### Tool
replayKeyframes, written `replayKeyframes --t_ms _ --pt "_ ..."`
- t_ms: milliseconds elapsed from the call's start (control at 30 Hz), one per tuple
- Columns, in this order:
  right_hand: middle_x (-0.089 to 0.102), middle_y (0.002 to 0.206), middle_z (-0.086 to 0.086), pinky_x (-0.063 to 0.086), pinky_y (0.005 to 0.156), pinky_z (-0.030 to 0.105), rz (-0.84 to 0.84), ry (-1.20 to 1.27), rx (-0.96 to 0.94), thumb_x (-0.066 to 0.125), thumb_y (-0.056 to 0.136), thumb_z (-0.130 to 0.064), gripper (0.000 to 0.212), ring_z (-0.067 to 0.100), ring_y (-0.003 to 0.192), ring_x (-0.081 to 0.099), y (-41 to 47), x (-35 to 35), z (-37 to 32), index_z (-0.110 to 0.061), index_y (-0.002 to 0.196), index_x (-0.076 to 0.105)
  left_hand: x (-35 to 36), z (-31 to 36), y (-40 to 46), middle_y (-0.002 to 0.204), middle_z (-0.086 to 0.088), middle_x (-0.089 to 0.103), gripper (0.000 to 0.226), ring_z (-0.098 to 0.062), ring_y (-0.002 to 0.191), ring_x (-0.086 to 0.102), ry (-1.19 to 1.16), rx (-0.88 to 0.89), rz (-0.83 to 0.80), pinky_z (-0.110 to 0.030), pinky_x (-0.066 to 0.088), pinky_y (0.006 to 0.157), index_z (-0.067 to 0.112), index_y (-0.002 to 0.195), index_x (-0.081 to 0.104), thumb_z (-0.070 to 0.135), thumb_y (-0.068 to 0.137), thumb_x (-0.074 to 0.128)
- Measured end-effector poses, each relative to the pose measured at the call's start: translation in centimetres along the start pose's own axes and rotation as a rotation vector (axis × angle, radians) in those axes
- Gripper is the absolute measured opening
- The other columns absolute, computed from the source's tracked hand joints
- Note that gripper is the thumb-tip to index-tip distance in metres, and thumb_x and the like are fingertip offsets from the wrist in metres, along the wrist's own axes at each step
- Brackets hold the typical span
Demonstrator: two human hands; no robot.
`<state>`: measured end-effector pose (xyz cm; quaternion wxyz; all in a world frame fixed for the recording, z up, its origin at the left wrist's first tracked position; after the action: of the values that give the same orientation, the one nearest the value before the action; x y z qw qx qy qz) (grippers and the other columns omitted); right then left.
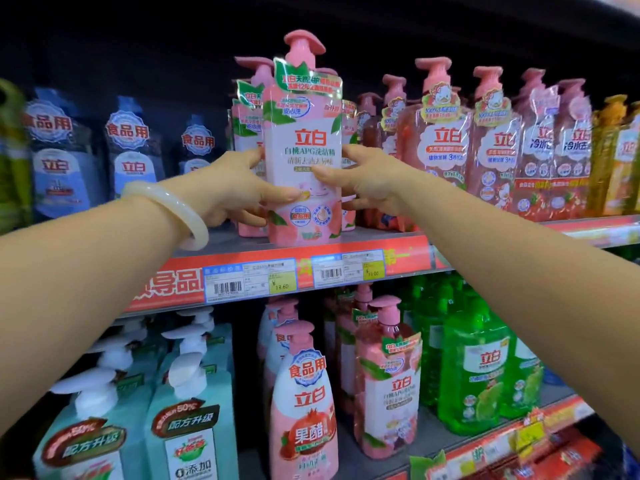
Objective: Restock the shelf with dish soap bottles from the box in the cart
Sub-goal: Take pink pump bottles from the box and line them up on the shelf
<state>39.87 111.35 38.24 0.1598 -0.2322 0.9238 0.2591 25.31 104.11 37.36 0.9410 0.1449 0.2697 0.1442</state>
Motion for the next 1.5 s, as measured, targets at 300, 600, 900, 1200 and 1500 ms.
replayKeyframes --t_ms 300,600,900,1200,1500 --pt "0.067 0.113 -0.002 0.052 0.088 0.037 -0.046 0.004 0.006 0.062 0.090 -0.009 0.032 0.019 0.103 0.065 -0.5 -1.3 0.9 -0.023 0.118 0.055 1.3 0.3 0.4 0.104 0.003 0.067 0.076 -0.015 0.071 0.067 -0.073 0.045 0.069 -0.028 0.056 0.067 0.026 0.140 0.040 0.013 0.075 0.077" --pt "0.061 0.120 0.004 0.048 0.069 0.027 0.144 0.050 0.026 0.051 0.096 -0.008 0.033 0.018 0.094 0.061 -0.8 -4.4 3.7 -0.013 0.128 0.048 5.9 1.3 3.0 0.117 -0.004 0.064 0.071 -0.024 0.096 0.067 -0.055 0.086 0.096 -0.043 0.055 0.087 0.019 0.135 0.044 0.020 0.074 0.079" --pt "0.059 0.125 0.001 0.045 0.066 0.027 0.145 0.152 0.040 0.044 0.099 -0.007 0.037 0.018 0.099 0.058 -0.5 -4.4 4.7 -0.016 0.135 0.045 6.6 1.6 3.8 0.125 -0.005 0.061 0.081 -0.029 0.106 0.063 0.019 0.113 0.186 -0.046 0.052 0.091 0.018 0.139 0.041 0.031 0.070 0.082" --pt "0.062 0.112 -0.002 0.052 0.073 0.014 0.077 0.236 -0.090 0.064 0.085 0.001 0.061 0.008 0.095 0.061 -0.2 -3.5 5.0 -0.012 0.136 0.034 7.1 1.6 3.3 0.122 -0.001 0.060 0.081 -0.024 0.105 0.061 0.089 0.142 0.163 -0.032 0.050 0.084 0.018 0.135 0.040 0.019 0.067 0.084" --pt "0.064 0.110 -0.002 0.049 0.078 0.019 0.093 0.258 -0.099 0.066 0.083 -0.001 0.062 0.009 0.094 0.062 -0.2 -3.5 5.2 -0.013 0.136 0.036 7.1 1.1 3.5 0.122 -0.004 0.060 0.088 -0.025 0.103 0.063 0.032 0.111 0.147 -0.033 0.053 0.080 0.019 0.139 0.033 0.017 0.067 0.084"
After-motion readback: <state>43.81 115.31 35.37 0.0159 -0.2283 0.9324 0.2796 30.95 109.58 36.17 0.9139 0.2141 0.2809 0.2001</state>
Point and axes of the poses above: each hand's wrist, its own y-axis towards the middle knuckle, its own x-axis out of the palm, z = x × y, the point moved 8 cm from there along y, towards the middle knuckle
